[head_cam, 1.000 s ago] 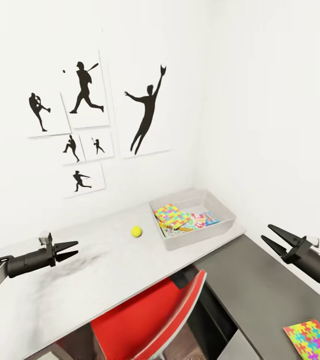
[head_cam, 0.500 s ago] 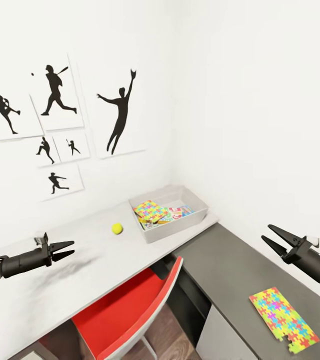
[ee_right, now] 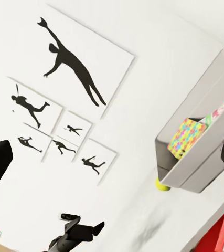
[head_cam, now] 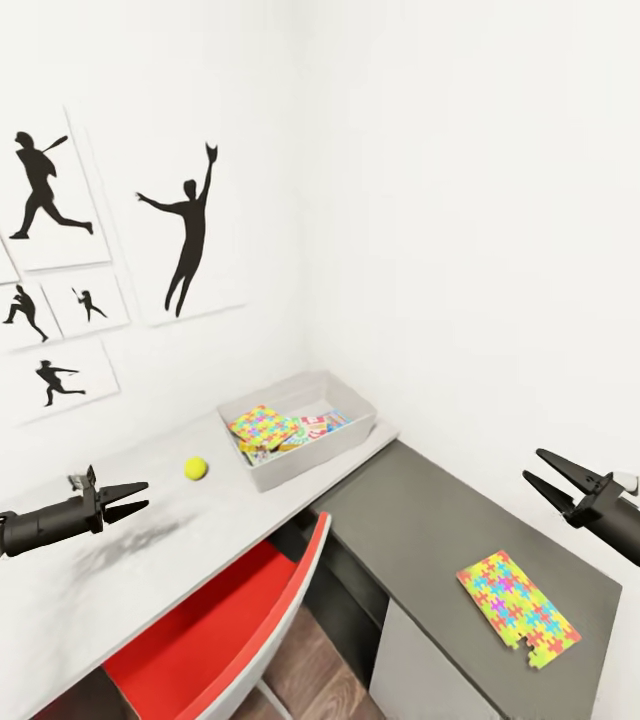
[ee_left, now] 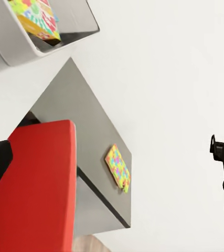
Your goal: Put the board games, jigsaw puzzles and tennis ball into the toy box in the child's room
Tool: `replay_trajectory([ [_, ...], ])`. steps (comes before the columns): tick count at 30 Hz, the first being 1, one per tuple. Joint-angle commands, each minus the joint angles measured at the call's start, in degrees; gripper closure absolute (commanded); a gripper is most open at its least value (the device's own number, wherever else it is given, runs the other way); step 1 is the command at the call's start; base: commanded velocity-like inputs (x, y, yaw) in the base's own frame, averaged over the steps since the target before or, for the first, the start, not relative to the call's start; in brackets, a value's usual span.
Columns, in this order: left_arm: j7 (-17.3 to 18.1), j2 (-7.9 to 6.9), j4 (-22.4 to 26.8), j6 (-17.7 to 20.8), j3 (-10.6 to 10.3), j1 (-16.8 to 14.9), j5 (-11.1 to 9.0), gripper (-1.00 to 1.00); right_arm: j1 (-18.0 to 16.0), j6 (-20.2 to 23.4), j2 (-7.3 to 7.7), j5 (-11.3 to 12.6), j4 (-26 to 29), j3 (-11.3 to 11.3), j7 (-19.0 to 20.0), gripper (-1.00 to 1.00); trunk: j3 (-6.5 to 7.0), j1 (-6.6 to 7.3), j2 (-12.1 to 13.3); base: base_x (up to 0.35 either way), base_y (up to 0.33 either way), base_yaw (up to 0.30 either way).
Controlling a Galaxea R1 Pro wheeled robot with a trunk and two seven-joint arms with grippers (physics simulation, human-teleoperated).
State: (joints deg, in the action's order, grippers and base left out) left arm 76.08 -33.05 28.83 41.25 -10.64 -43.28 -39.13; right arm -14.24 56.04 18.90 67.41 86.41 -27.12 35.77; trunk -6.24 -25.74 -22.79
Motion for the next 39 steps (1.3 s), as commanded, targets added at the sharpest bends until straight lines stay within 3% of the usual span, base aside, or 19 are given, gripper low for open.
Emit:
replay_trajectory([
  [1, 0.13, -0.08, -0.01, 0.58, -0.34, -0.05, -0.42, -1.00, -0.09, 0.30, -0.01, -0.18, -0.02, -0.05, 0.23, -1.00, -0.09, -0.04, -0.13, 0.000, 0.000, -0.256],
  [17, 0.15, -0.04, -0.01, 0.58, -0.34, -0.05, -0.42, -1.00, -0.09, 0.24, 0.00, -0.26, -0.02, -0.04, 0.24, -1.00, 0.36, -0.04, -0.13, 0.000, 0.000, -0.188],
  [39, 0.20, 0.00, 0.00, 0.58, -0.35, -0.05, -0.51, -1.00, -0.09, 0.30, 0.00, -0.18, -0.02, -0.12, 0.26, -1.00, -0.14, -0.04, -0.13, -0.007, 0.000, -0.245],
])
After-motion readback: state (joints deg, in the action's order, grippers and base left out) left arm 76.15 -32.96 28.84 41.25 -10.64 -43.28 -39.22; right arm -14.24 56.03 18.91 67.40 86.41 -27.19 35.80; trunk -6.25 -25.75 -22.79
